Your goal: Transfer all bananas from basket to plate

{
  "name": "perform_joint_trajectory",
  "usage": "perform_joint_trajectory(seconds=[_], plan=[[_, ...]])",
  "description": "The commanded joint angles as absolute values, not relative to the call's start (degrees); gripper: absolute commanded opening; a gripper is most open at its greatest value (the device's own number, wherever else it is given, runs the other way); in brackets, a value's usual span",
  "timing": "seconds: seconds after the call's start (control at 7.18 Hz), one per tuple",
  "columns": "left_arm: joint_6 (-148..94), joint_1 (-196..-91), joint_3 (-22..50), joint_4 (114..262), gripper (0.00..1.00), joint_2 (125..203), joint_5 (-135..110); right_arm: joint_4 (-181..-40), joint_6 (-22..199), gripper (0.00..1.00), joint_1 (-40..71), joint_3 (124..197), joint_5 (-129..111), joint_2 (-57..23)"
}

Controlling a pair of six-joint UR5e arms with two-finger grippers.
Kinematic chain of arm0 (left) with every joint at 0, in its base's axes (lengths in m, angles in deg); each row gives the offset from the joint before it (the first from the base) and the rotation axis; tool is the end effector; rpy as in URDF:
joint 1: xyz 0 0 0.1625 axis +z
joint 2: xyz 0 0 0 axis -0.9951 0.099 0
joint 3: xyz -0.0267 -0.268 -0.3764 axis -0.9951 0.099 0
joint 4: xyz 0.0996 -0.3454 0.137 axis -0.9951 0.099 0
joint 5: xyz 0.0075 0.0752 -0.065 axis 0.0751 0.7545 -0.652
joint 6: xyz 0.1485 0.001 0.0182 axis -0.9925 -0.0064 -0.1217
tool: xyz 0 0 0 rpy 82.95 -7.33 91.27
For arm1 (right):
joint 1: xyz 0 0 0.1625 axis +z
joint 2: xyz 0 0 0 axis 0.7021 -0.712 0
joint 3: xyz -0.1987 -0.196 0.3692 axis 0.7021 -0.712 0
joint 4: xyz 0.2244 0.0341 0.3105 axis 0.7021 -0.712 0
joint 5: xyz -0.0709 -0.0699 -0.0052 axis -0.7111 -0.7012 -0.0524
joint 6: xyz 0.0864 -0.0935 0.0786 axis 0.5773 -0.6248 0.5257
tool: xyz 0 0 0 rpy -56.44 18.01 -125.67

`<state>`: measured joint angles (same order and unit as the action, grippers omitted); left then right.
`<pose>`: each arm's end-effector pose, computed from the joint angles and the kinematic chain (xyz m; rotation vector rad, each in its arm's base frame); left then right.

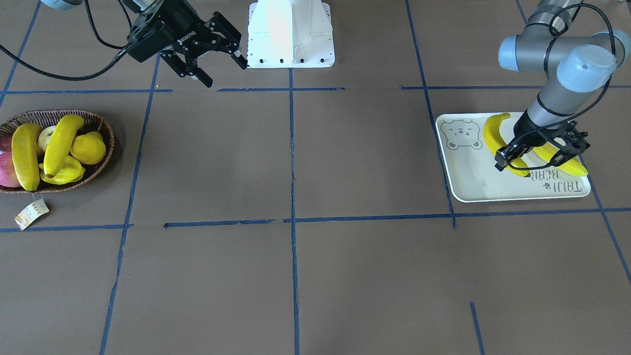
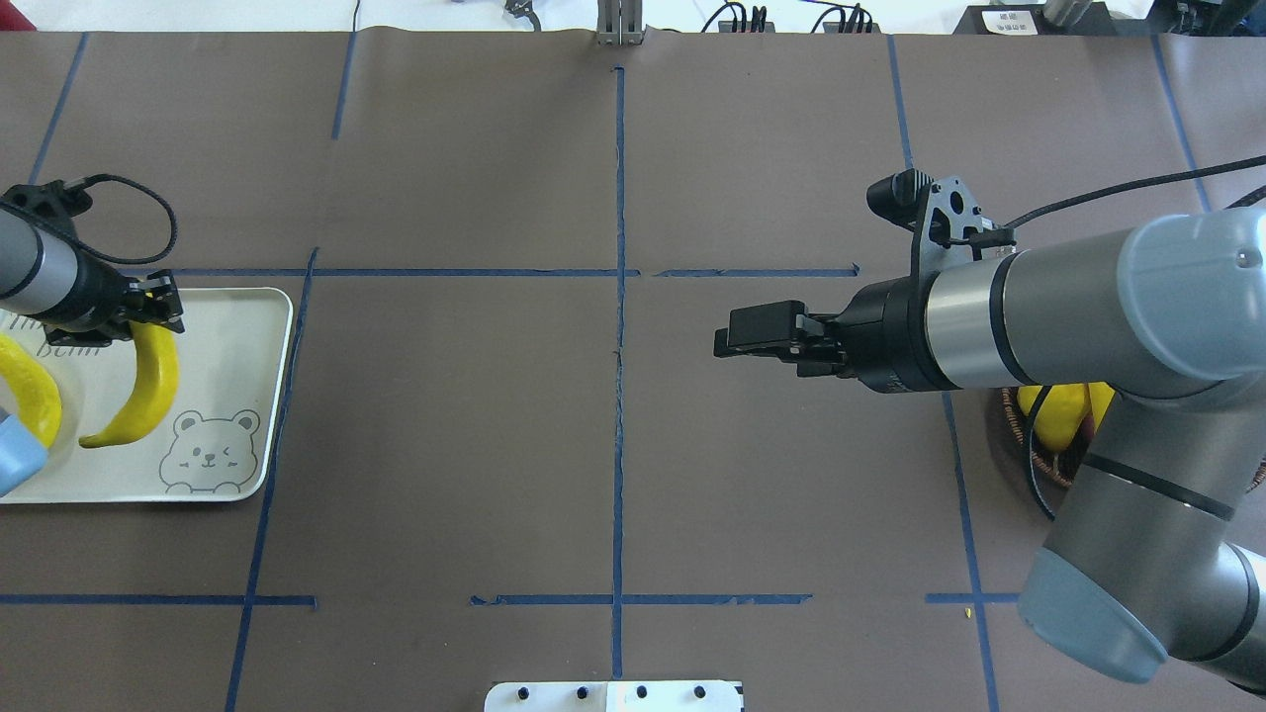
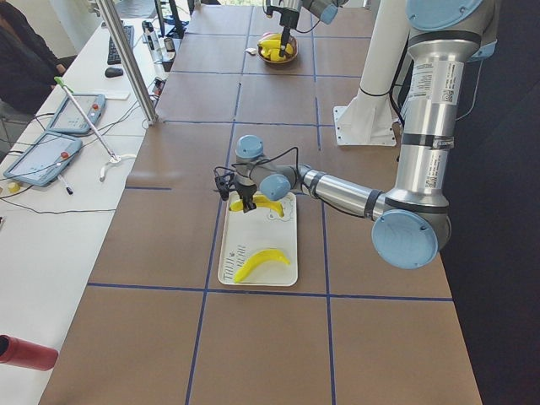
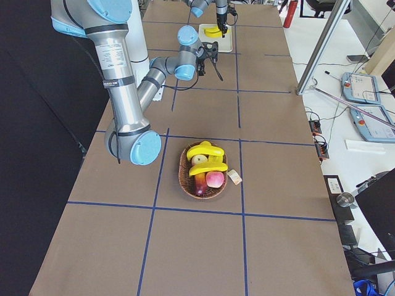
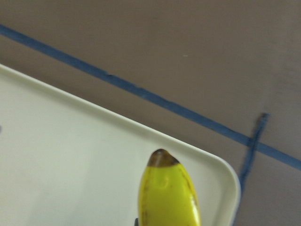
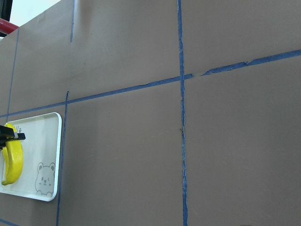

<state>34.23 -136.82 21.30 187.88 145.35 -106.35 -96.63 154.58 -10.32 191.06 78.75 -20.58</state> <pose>0.2641 -0.4570 0.6218 -0.0291 0.7501 -0.4998 -0.3868 -0.3616 0.2652 0.1916 -1.3442 0.1513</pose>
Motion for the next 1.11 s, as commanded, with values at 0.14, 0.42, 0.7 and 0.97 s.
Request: perform_joint_trajectory(seconds=[0.14, 0.42, 0.7, 0.97], plan=[[30.1, -136.6, 20.1, 188.1, 0.99, 142.7, -104.1, -97.9, 154.5, 1.0, -10.0, 191.2, 78.7, -21.1], [28.0, -137.0, 21.7, 188.7, 0.99, 142.8, -104.1, -103.7, 152.5, 1.0, -5.9, 192.9, 79.7, -24.5], [27.8, -138.5, 28.3, 188.8, 0.99, 142.8, -105.1, -103.5, 140.0, 1.0, -2.3, 193.7, 80.1, -35.2], [27.9, -138.6, 32.7, 188.0, 0.99, 143.8, -105.7, -101.5, 131.7, 1.0, -0.8, 194.2, 80.1, -46.3]])
